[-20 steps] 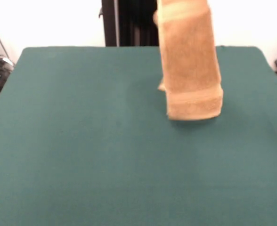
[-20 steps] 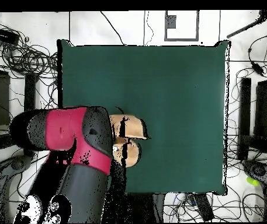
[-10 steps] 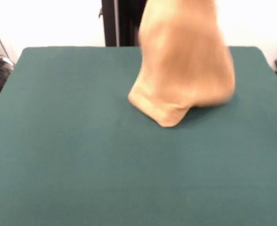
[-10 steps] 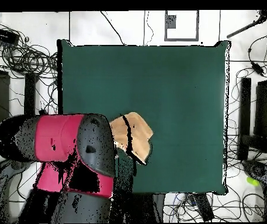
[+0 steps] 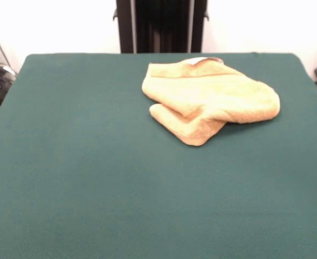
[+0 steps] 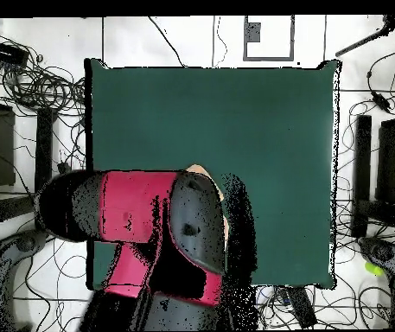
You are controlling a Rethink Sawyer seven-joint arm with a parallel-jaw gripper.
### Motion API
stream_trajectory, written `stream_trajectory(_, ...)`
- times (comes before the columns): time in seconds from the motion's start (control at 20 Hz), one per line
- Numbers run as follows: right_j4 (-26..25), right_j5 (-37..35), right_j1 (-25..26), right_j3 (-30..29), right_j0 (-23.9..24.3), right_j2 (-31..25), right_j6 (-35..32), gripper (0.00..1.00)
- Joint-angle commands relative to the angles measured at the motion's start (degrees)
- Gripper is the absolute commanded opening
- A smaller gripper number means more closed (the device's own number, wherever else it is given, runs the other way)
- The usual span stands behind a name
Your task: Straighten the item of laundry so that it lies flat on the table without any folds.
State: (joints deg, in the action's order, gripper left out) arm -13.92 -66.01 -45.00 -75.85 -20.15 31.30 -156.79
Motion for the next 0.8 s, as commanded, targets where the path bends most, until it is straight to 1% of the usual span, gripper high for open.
stream_trajectory(0.05, -4.6, 7.0, -0.2, -10.3, 3.1, -9.0, 15.0, 1.00)
stream_trajectory(0.2, -5.3, 11.1, -0.8, -11.6, 5.2, -10.5, 15.5, 1.00)
stream_trajectory(0.3, -5.1, 15.6, -1.3, -12.8, 7.9, -13.0, 17.4, 1.00)
stream_trajectory(0.45, -3.8, 24.0, -3.1, -16.1, 13.1, -18.7, 22.0, 1.00)
stream_trajectory(0.55, -3.6, 28.1, -4.6, -18.5, 16.9, -22.8, 25.7, 1.00)
stream_trajectory(0.65, -3.9, 29.7, -6.0, -20.5, 21.0, -27.4, 30.2, 1.00)
stream_trajectory(0.8, -5.8, 31.3, -7.1, -22.2, 26.0, -32.7, 35.1, 1.00)
